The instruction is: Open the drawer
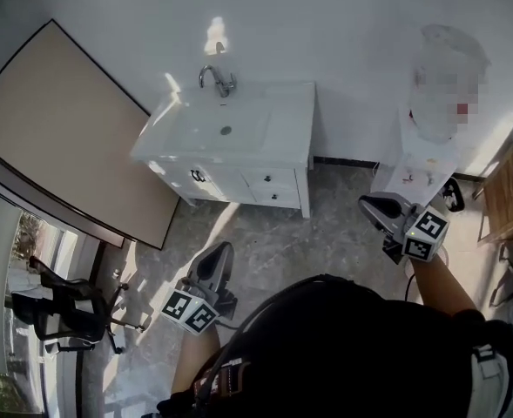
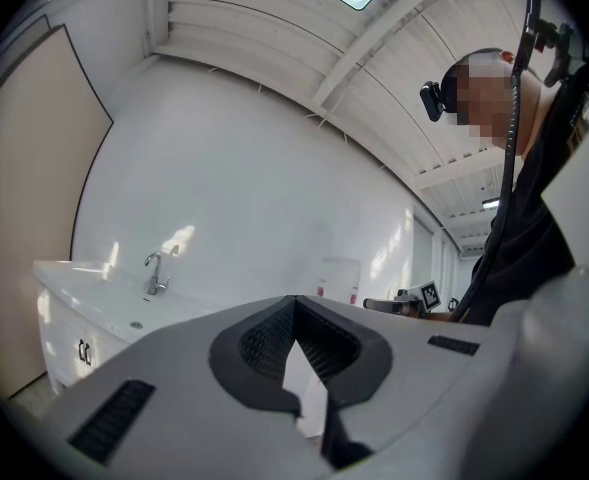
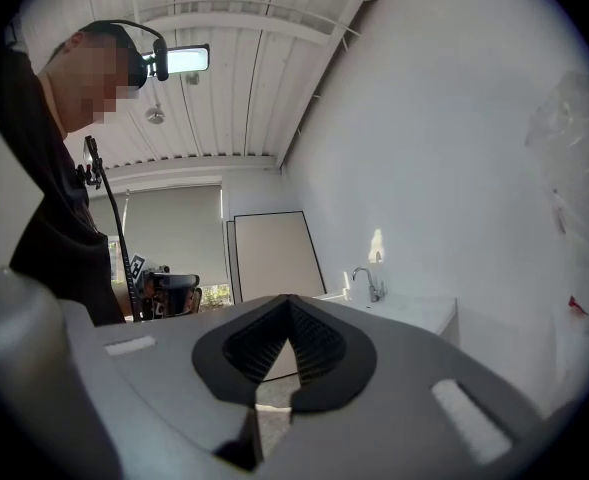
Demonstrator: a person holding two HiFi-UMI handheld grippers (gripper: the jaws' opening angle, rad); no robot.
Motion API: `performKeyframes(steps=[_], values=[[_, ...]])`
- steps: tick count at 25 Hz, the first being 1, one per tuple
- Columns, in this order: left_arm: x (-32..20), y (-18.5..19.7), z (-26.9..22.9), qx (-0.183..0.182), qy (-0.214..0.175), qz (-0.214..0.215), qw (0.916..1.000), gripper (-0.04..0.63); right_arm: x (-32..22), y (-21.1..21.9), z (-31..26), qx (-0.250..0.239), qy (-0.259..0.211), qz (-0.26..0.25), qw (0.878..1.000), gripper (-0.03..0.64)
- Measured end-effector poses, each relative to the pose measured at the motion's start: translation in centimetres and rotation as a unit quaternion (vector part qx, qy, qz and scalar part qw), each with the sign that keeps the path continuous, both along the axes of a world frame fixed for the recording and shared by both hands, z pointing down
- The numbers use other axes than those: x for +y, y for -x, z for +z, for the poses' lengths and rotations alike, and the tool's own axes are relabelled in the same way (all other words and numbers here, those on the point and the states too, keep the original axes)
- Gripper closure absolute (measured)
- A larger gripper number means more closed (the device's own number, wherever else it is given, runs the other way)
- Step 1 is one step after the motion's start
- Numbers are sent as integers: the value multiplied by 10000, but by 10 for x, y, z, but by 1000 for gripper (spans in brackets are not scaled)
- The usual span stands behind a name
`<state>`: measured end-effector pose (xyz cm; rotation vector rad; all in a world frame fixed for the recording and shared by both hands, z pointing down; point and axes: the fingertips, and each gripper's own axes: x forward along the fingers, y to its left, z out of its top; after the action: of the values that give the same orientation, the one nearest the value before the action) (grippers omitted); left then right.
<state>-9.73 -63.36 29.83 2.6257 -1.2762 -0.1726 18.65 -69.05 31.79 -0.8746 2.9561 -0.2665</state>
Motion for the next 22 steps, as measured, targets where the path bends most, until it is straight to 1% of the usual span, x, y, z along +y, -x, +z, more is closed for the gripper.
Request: performKeyframes(steps=[3, 5, 8, 10, 13, 17, 19, 22], values=[[-19, -41, -6, 75, -21, -174, 9998, 603, -36, -27, -6, 55, -49, -368, 9993, 623], [-31, -62, -9, 72, -24, -374, 9993, 603, -59, -43, -9, 105, -116, -598, 9981, 623], [-47, -86, -9, 28, 20, -670, 9978, 603, -90, -61, -8, 103, -154, -879, 9960, 623], [-53, -94, -8, -12, 53, -819, 9966, 603, -107, -66, -6, 85, -131, -1002, 9948, 623], [-53, -88, -8, -34, 110, -1100, 9939, 603, -126, -58, -1, 51, -73, -1181, 9930, 623], [-55, -67, -2, 2, 168, -1463, 9891, 603, -146, -33, 1, 27, -84, -1476, 9890, 623], [-60, -56, 3, 54, 193, -1528, 9881, 603, -154, -18, 1, 50, -81, -1554, 9878, 623], [-74, -35, 9, 138, 191, -1477, 9887, 603, -164, 7, -1, 128, -98, -1568, 9875, 623]])
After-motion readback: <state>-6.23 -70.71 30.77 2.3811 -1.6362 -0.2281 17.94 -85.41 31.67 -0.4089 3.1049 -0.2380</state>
